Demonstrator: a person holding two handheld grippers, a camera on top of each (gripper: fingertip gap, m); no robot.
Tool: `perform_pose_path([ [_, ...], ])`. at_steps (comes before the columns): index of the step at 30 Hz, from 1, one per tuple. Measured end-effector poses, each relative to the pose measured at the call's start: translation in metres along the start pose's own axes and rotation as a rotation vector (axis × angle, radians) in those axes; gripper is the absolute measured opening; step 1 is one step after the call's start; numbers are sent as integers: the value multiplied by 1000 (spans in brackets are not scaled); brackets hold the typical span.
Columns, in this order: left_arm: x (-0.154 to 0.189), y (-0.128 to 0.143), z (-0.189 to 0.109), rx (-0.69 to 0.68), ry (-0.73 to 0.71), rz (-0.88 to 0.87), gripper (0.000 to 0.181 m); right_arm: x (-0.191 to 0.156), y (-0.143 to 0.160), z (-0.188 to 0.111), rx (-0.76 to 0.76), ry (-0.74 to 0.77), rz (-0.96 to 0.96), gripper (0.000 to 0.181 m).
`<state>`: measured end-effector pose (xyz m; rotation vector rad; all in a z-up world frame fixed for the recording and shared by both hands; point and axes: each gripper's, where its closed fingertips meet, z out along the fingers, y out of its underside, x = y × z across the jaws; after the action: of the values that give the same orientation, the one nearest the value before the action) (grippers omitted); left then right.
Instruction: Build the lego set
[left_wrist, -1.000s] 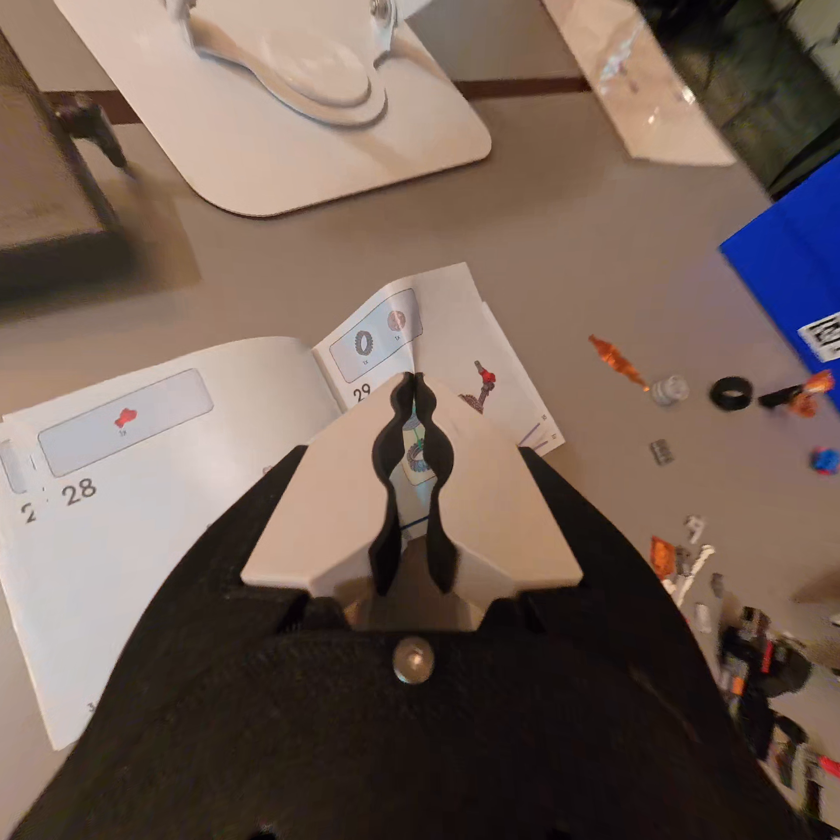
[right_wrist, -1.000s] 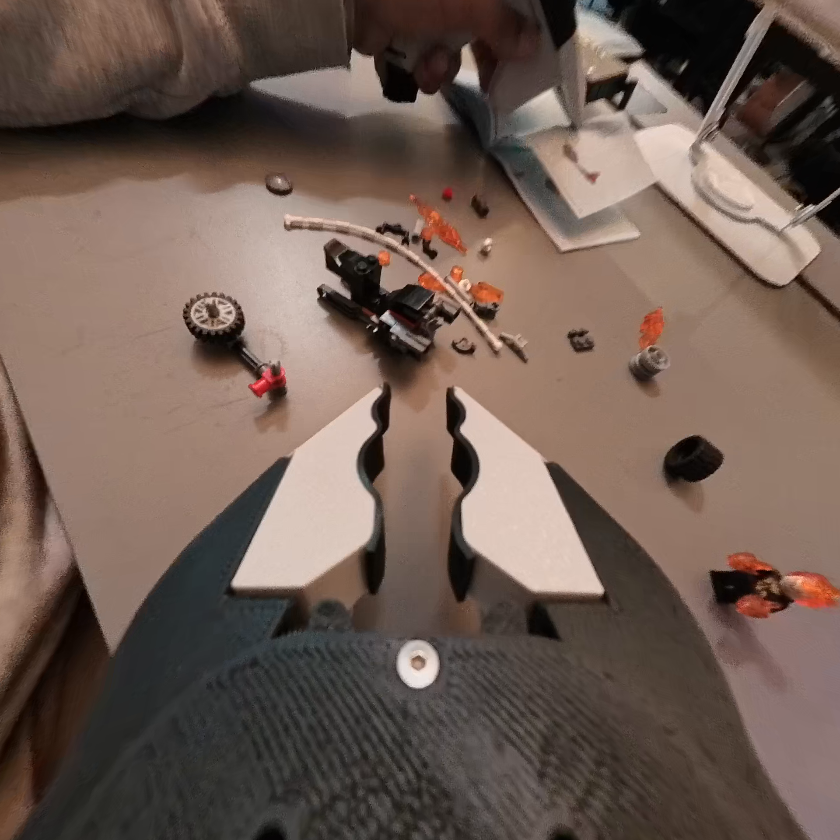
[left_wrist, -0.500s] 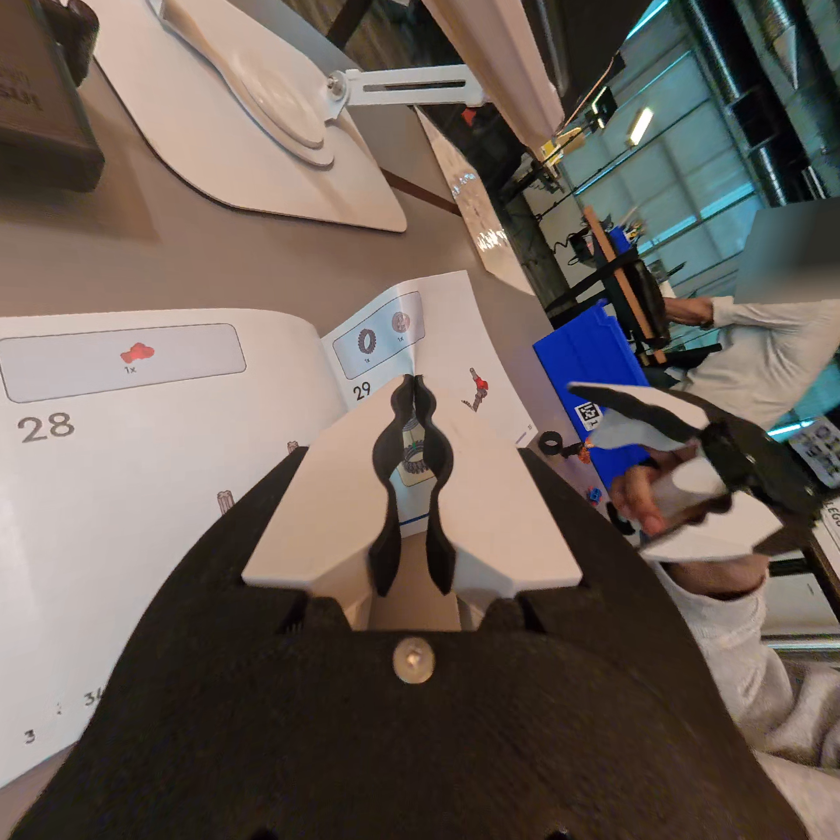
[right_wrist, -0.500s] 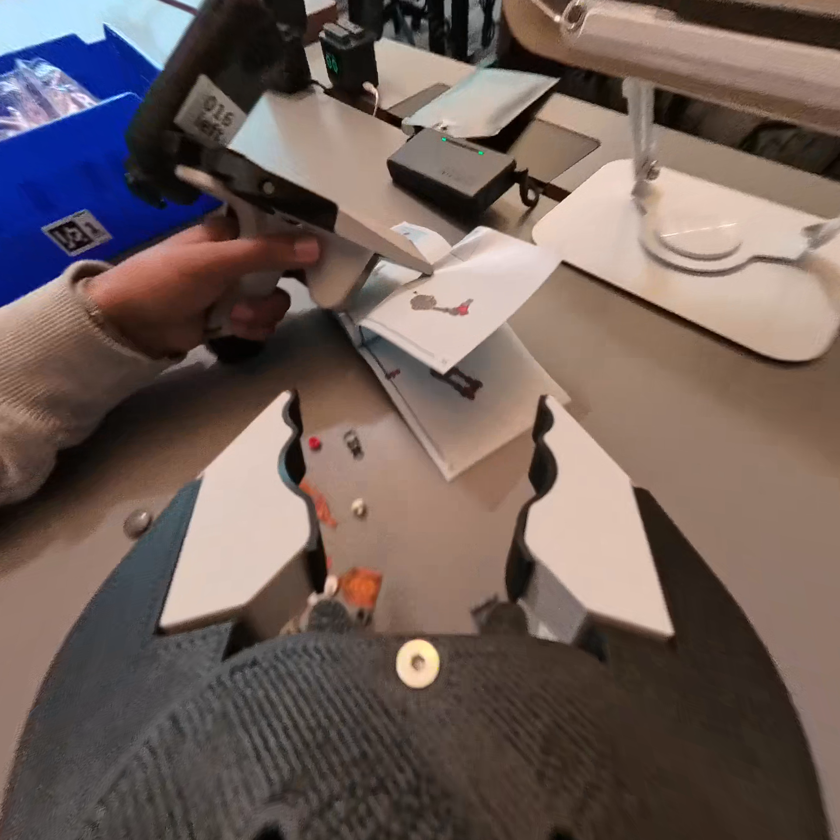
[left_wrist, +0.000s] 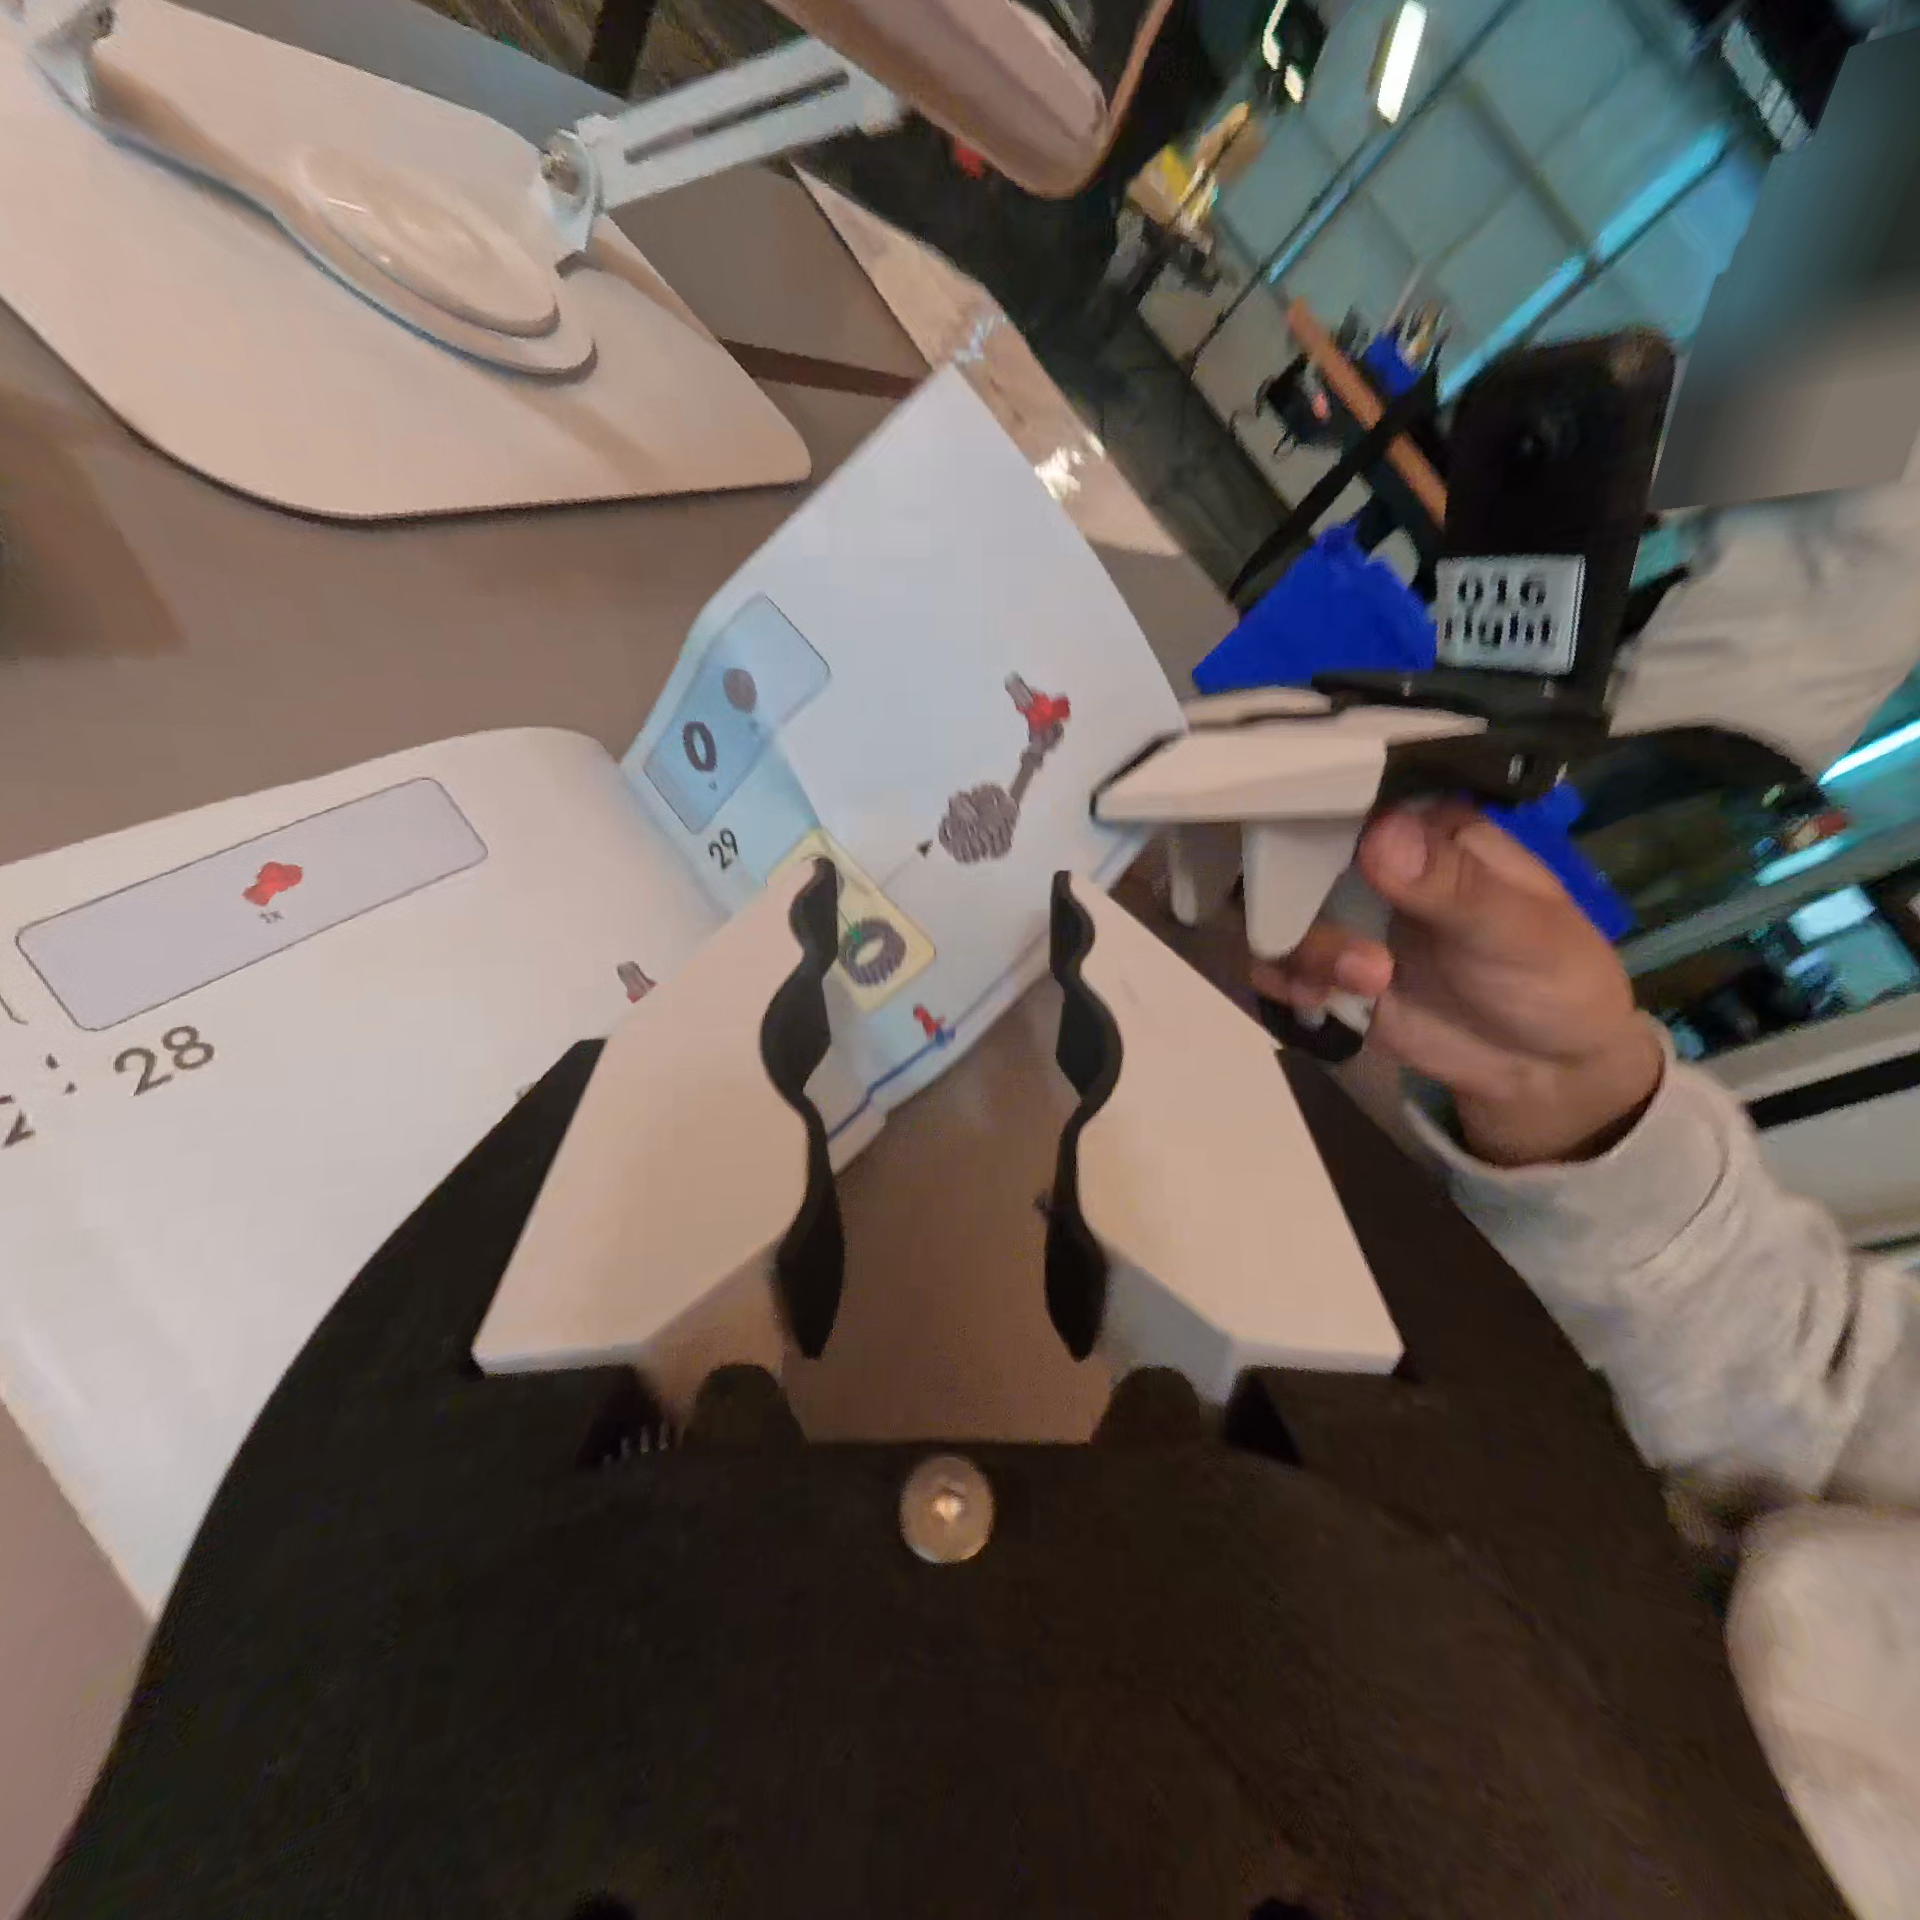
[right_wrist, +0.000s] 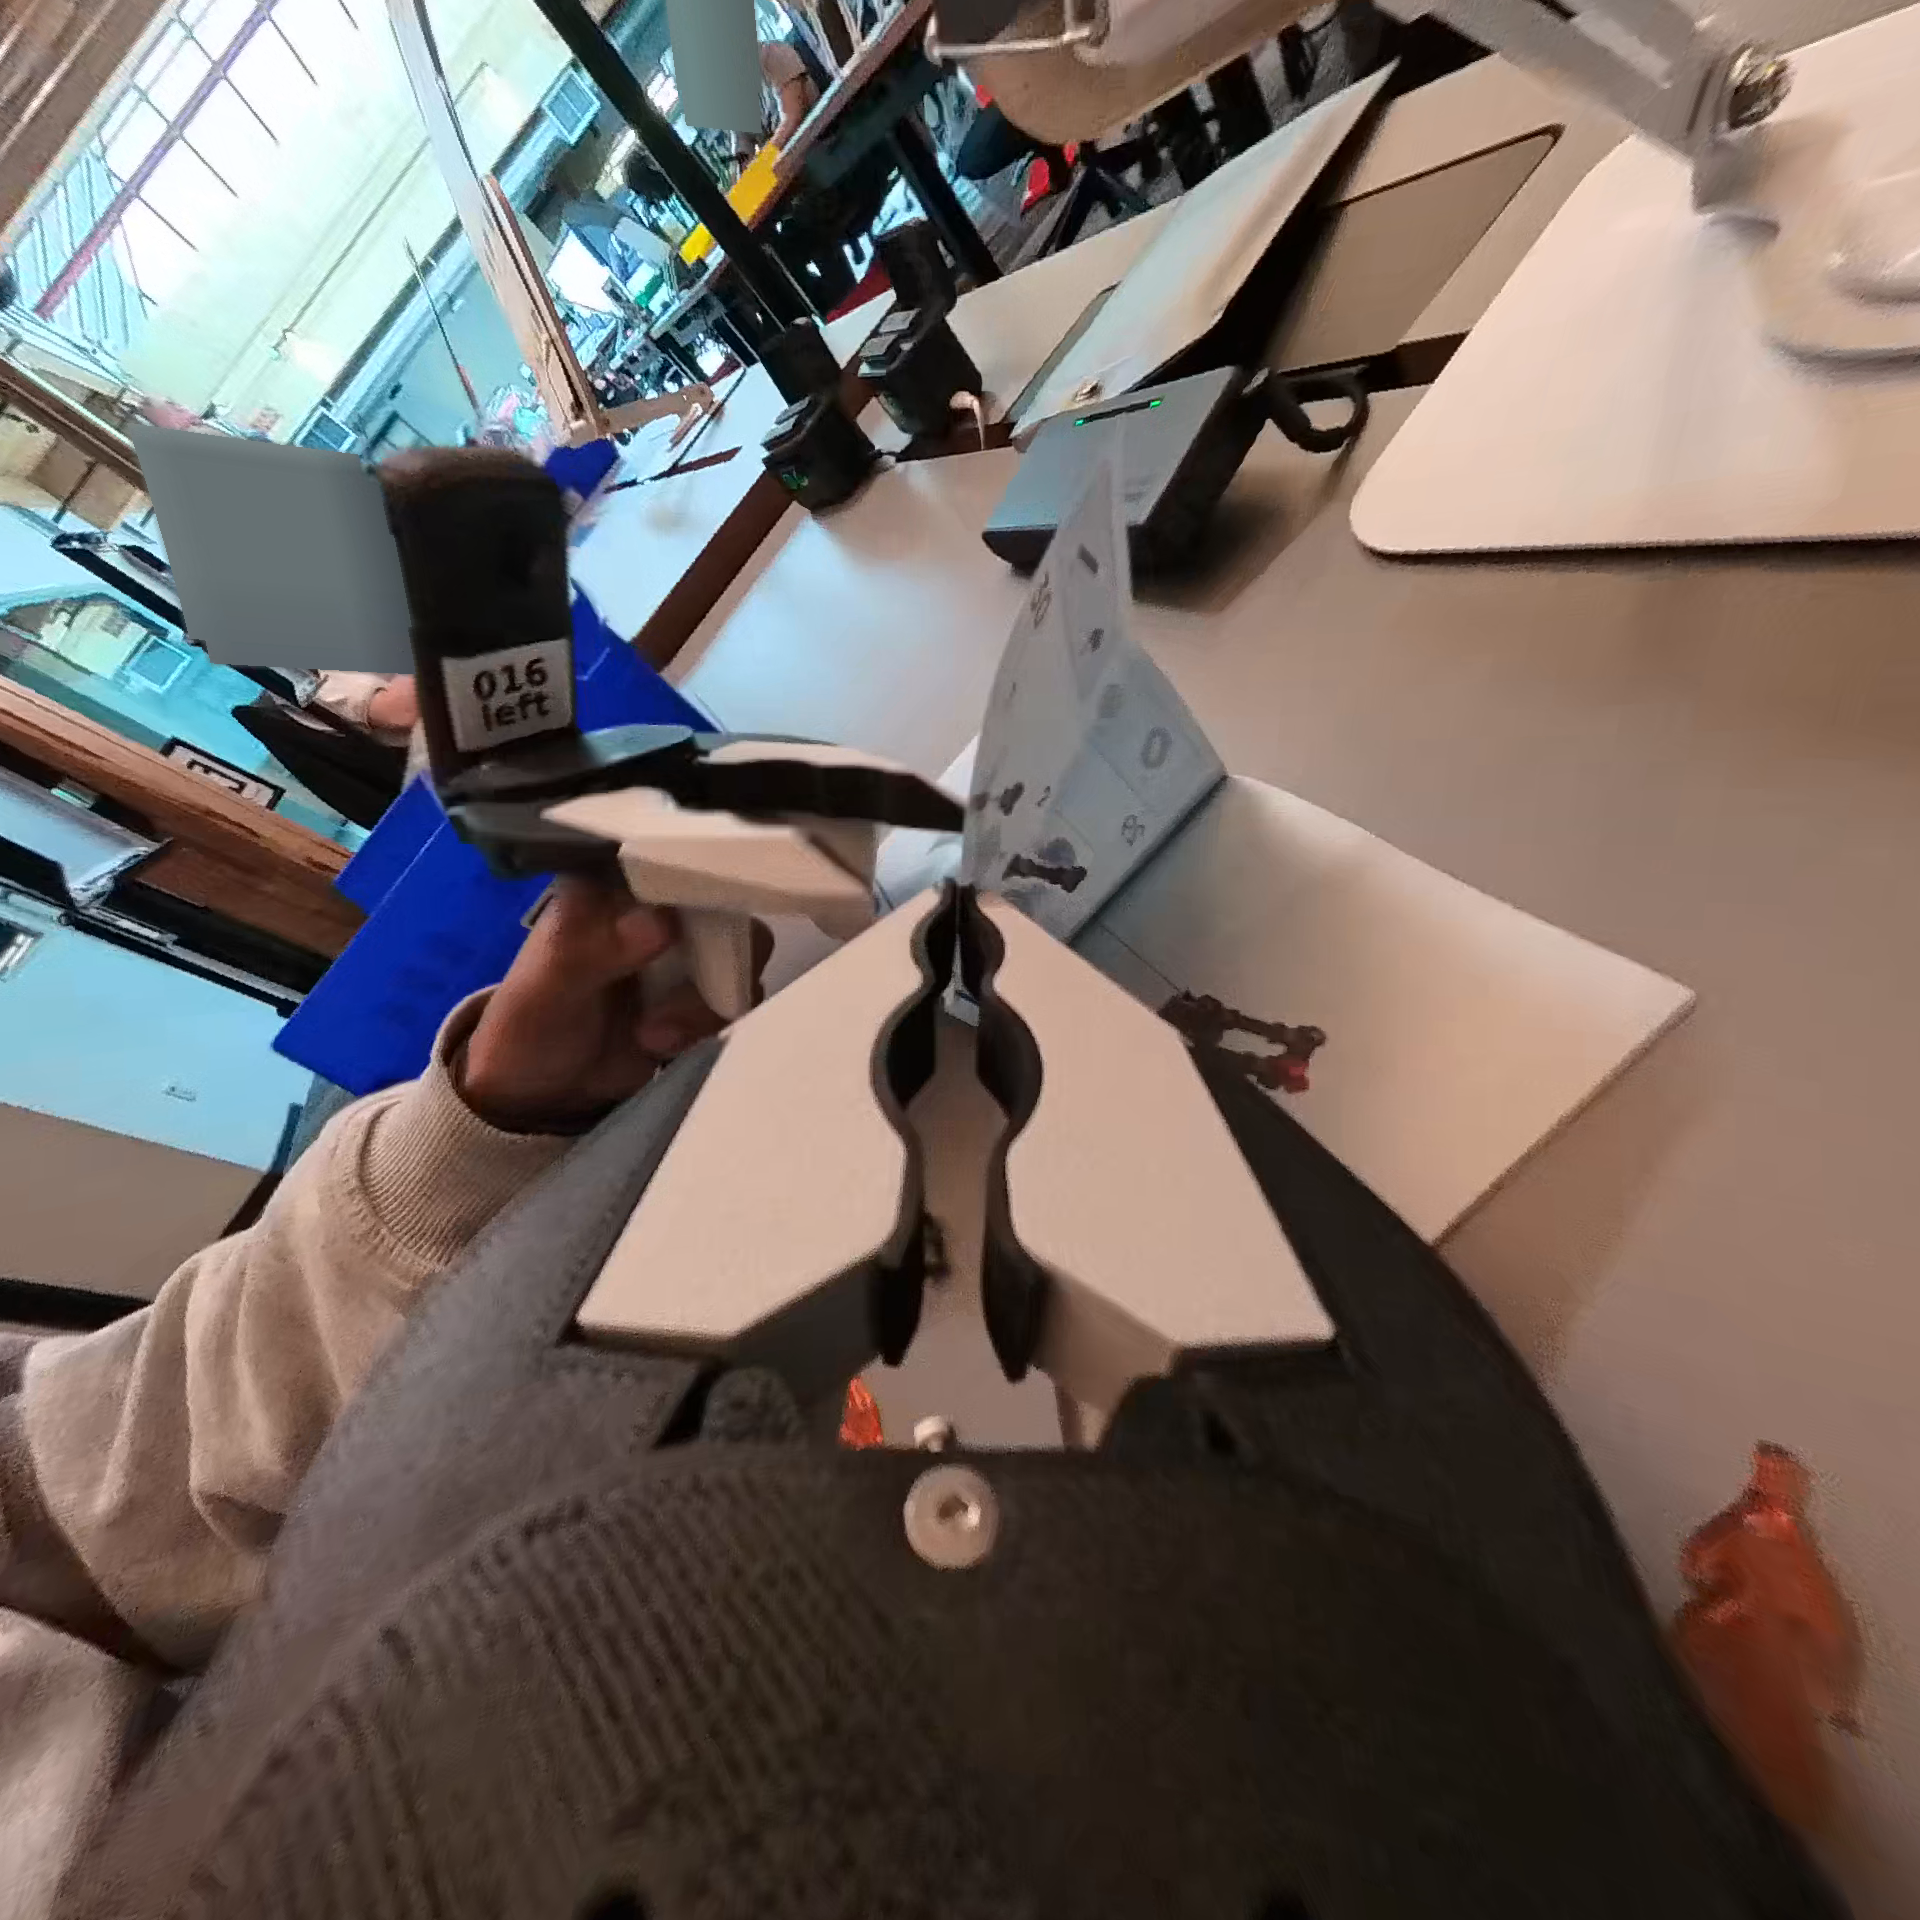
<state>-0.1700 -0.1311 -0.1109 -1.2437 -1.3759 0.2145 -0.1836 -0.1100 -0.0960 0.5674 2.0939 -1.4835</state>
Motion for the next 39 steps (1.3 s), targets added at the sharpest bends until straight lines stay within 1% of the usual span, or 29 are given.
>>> perform_pose_path([
  [3,11,12,-4,-52,-20,137,54,-3,-5,-1,31,-18,-3,0],
  [5,12,17,0,-79,-71,207,61,-13,-8,2,43,-54,-20,0],
  [6,10,19,3,-87,-111,234,63,-21,-9,4,47,-87,-30,3],
  [9,-3,23,10,-103,-242,295,67,-47,-9,8,45,-197,-41,22],
  [11,-10,24,10,-100,-303,291,64,-51,-6,8,34,-203,-47,35],
  [13,-13,18,5,-56,-327,267,52,-43,-6,4,42,-155,-66,37],
  [15,-17,18,1,-51,-324,230,38,-35,-6,-2,60,-110,-82,37],
  [16,-18,19,0,-59,-308,206,26,-30,-6,-4,64,-89,-82,37],
  [17,-18,21,-1,-65,-284,176,10,-24,-5,-5,62,-58,-77,37],
  [18,-15,22,-1,-66,-240,146,0,-16,-3,-6,55,-17,-73,38],
  [21,-18,21,-5,-49,-202,52,0,8,8,-4,-7,115,-125,33],
  [23,-23,16,-12,-35,-226,34,0,25,19,-2,-88,239,-215,34],
  [24,-26,13,-17,-22,-243,36,3,34,24,-2,-137,305,-268,33],
  [25,-30,9,-22,-11,-262,40,6,42,31,-2,-195,371,-313,27],
  [26,-35,6,-28,0,-283,40,10,50,40,-4,-264,430,-343,18],
  [27,-42,3,-34,13,-306,37,14,55,48,-5,-326,474,-367,16],
  [29,-54,-5,-48,55,-353,23,23,61,54,-7,-377,529,-420,10],
  [31,-59,-17,-62,104,-421,75,35,61,53,-8,-385,551,-454,11],
  [33,-50,-33,-70,157,-503,230,40,62,53,-8,-385,558,-466,12],
  [34,-36,-40,-68,189,-494,311,40,62,53,-8,-383,556,-468,12],
  [35,-18,-44,-62,220,-450,368,40,62,53,-8,-380,554,-468,12],
  [36,0,-43,-53,237,-386,388,40,62,53,-8,-378,552,-468,11],
  [37,15,-36,-40,217,-304,377,38,62,53,-8,-376,550,-468,11],
  [38,24,-24,-25,154,-234,340,35,61,53,-8,-375,550,-471,11],
  [39,23,-8,-11,67,-200,295,33,61,53,-8,-375,552,-477,11],
])
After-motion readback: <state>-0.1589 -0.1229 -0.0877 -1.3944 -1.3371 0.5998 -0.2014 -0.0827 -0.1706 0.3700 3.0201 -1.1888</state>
